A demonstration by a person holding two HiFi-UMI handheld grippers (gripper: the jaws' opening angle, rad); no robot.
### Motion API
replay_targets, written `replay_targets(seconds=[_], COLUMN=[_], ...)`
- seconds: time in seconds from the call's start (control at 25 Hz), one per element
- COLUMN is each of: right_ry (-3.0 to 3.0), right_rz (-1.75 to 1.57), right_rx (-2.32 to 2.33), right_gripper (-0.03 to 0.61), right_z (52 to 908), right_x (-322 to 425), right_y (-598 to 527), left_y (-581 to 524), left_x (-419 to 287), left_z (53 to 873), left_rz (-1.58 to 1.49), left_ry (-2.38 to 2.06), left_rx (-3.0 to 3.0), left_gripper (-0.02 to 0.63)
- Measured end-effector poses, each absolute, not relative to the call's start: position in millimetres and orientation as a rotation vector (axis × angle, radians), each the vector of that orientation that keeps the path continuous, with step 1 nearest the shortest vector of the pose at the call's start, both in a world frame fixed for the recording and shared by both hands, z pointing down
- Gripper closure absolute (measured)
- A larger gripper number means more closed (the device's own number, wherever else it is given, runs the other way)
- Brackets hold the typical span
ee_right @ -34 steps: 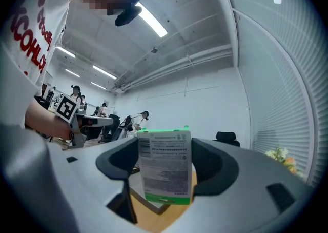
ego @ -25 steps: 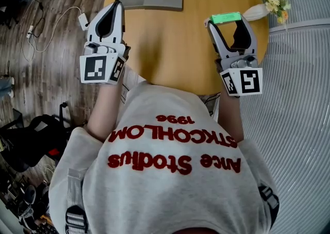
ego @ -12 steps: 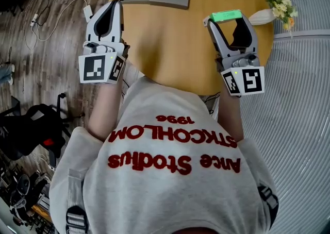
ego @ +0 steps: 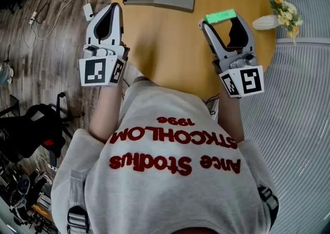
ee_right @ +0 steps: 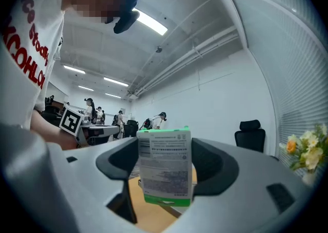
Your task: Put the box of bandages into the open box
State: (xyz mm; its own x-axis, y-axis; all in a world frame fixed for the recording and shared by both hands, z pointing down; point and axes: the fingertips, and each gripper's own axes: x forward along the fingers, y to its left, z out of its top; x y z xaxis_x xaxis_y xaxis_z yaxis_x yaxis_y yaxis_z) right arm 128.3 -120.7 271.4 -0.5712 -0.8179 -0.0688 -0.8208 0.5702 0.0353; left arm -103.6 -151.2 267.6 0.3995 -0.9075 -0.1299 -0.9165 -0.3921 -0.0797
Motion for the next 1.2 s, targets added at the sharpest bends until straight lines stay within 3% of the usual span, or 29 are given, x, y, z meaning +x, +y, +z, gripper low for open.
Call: replay_targets(seconds=[0.48, 1.2], right_ry=[2.823, 2.821], right_rz=[-0.007, -0.441], right_rx=[-1.354, -1.309], right_gripper=[0.252, 0.252], right_z=[285, 368], right_x=[62, -19], right_y=[-181, -299], left_y=[-203, -280], left_x=[-146, -193], left_z=[294, 373], left_rz=[0.047, -0.087], left_ry=[1.705, 1.728], left_rx=[-2.547, -2.662], left_gripper=[0.607, 0.607])
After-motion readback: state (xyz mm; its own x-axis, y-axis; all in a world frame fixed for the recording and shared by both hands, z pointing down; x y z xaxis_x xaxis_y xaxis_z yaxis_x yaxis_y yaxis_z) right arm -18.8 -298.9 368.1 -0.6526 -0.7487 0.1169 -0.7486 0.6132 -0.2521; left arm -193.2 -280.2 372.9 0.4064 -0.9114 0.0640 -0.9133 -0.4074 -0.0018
